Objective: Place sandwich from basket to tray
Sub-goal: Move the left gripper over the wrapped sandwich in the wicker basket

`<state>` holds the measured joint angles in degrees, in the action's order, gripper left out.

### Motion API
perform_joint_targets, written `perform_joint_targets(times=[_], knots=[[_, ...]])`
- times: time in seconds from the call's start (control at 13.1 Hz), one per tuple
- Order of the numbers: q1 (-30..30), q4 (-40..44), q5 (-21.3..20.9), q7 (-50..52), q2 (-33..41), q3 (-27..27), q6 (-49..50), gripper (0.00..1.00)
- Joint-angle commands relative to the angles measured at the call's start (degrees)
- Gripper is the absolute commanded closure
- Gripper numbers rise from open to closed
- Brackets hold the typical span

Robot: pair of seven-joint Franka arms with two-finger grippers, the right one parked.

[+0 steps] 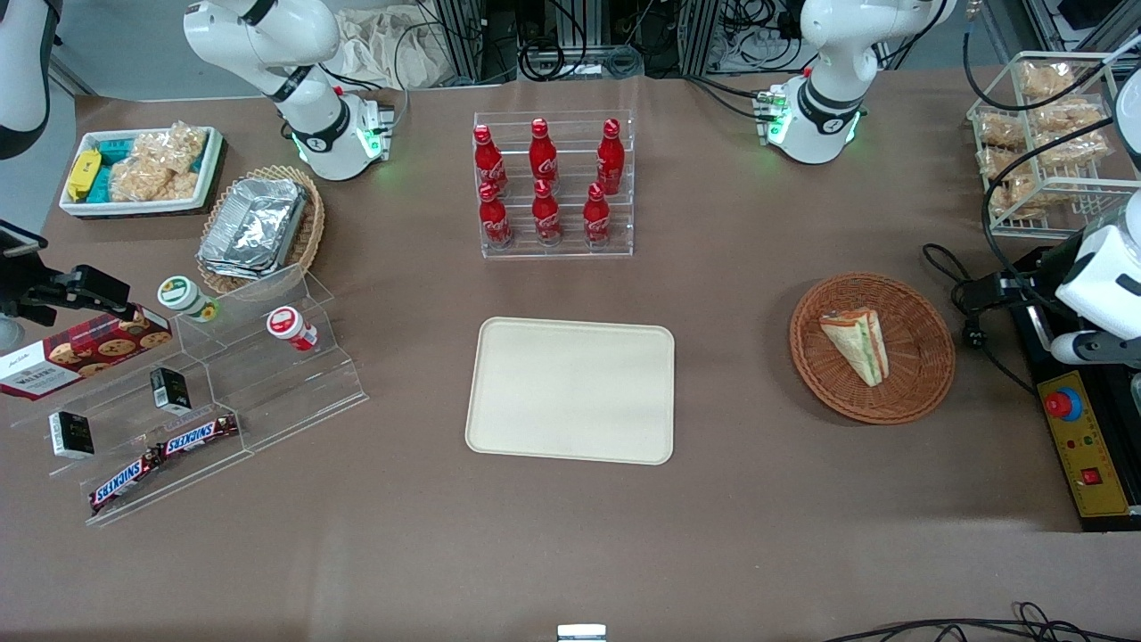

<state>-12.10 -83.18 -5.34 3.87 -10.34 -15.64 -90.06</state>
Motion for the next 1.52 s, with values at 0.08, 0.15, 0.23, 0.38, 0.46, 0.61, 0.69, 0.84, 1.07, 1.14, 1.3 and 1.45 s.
perform_joint_targets(times=[0.08,0.15,0.23,0.38,0.46,0.61,0.69,0.84,1.07,1.14,1.3,1.45], knots=[[-0.5,0.9,0.6,-0.7,-0.7,-0.4,1.3,0.01],[-0.5,0.7,0.7,-0.4,-0.8,-0.5,1.3,0.01],[-0.5,0.0,0.7,-0.3,-0.9,-0.5,1.2,0.01],[-0.5,-3.8,0.7,-0.2,-0.4,-0.5,1.2,0.01],[-0.5,-5.1,0.7,0.5,-0.4,-0.5,1.2,0.01],[-0.4,-9.3,1.1,5.4,-0.6,-0.5,-1.0,0.01],[-0.5,-12.0,2.1,8.1,-0.6,-0.5,-3.4,0.02],[-0.6,-18.8,2.4,13.1,-0.6,-0.5,-11.1,0.02],[-1.5,-27.2,2.4,17.2,-1.0,-0.4,-21.4,0.02],[-1.5,-28.6,2.4,19.2,-2.0,-0.4,-24.3,0.02],[-1.4,-31.7,2.1,23.6,-4.6,-0.5,-31.5,0.02],[-1.2,-36.2,1.8,25.7,-4.7,-0.6,-37.4,0.02]])
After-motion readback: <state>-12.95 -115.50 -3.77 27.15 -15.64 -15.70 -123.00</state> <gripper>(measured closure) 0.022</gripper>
